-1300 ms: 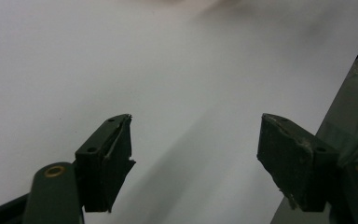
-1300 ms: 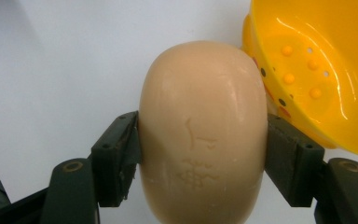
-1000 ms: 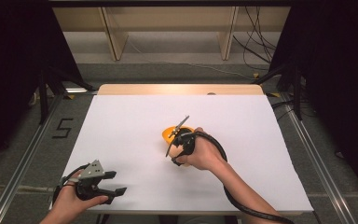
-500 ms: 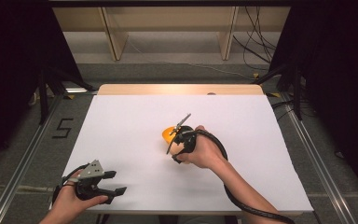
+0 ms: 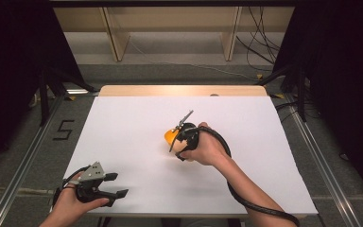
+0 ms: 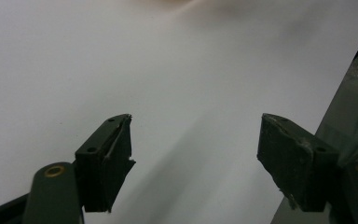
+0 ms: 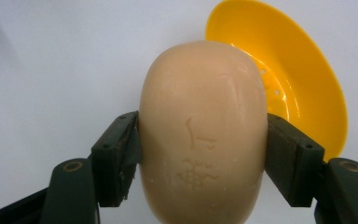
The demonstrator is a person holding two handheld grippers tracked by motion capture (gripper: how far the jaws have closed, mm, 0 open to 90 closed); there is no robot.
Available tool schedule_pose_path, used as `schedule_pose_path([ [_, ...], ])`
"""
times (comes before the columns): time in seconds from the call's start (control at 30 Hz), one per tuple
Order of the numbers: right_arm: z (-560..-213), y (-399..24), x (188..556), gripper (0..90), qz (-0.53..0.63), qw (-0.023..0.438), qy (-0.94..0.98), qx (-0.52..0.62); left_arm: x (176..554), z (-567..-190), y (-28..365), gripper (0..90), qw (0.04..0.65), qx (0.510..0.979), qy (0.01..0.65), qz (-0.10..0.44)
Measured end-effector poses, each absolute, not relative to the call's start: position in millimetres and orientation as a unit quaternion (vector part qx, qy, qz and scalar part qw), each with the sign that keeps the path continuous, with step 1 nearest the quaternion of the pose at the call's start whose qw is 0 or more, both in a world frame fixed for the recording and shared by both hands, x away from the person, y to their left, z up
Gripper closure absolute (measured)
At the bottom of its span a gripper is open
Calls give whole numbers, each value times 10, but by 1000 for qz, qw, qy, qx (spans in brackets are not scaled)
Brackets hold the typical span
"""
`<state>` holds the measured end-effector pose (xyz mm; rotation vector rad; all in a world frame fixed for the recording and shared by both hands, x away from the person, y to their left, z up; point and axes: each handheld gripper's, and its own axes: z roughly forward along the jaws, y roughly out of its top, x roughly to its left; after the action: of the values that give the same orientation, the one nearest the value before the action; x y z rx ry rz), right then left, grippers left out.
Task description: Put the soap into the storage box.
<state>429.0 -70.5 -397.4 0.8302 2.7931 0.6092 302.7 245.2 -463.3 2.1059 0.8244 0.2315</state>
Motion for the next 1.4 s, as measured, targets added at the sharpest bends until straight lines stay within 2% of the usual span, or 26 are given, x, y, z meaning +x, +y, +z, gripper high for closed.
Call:
schedule_pose_path([
  [1.17, -3806, -757, 4589, 338, 188, 89, 942, 262, 3040, -4628, 2465, 257, 407, 849, 323, 93],
  [1.4, -3782, -753, 4635, 338, 180, 88, 948, 248, 3028, -4636, 2448, 257, 420, 840, 332, 89],
])
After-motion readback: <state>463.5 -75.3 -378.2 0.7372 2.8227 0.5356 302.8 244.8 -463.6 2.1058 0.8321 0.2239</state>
